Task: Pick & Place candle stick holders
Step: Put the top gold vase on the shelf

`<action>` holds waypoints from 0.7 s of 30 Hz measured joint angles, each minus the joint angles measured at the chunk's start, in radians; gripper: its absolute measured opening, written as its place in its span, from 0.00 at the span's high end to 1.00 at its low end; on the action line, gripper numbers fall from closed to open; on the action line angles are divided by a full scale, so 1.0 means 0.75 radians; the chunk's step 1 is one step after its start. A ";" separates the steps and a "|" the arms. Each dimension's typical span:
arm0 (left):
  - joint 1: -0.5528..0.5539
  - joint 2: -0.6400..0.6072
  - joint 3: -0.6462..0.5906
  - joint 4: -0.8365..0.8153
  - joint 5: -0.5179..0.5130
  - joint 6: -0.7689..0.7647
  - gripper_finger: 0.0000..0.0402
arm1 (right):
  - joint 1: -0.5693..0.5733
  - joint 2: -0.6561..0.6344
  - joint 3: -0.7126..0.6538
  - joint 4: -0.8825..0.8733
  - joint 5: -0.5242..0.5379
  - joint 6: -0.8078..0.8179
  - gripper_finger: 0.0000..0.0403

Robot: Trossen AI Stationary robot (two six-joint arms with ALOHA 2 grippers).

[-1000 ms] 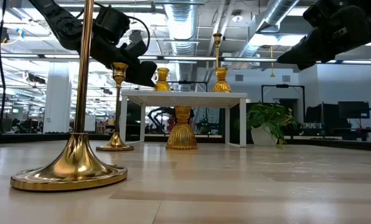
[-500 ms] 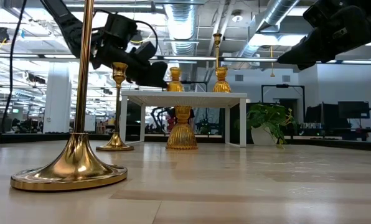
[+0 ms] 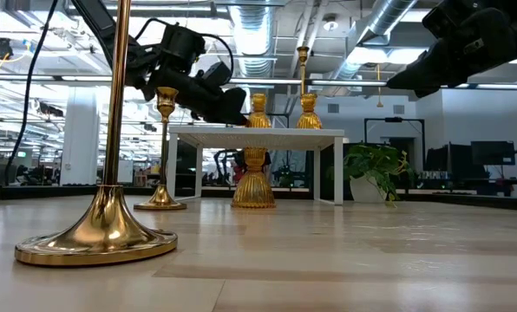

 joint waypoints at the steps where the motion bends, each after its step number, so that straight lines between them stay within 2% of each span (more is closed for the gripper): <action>1: 0.000 0.000 0.000 0.002 0.000 0.000 1.00 | 0.000 0.000 0.000 0.000 0.000 0.000 1.00; 10: 0.000 0.000 0.000 0.012 0.068 -0.010 1.00 | 0.000 0.000 0.000 0.000 0.000 0.000 1.00; 21: -0.025 -0.024 0.001 -0.071 0.049 0.002 1.00 | 0.000 0.000 0.000 0.000 0.000 0.001 1.00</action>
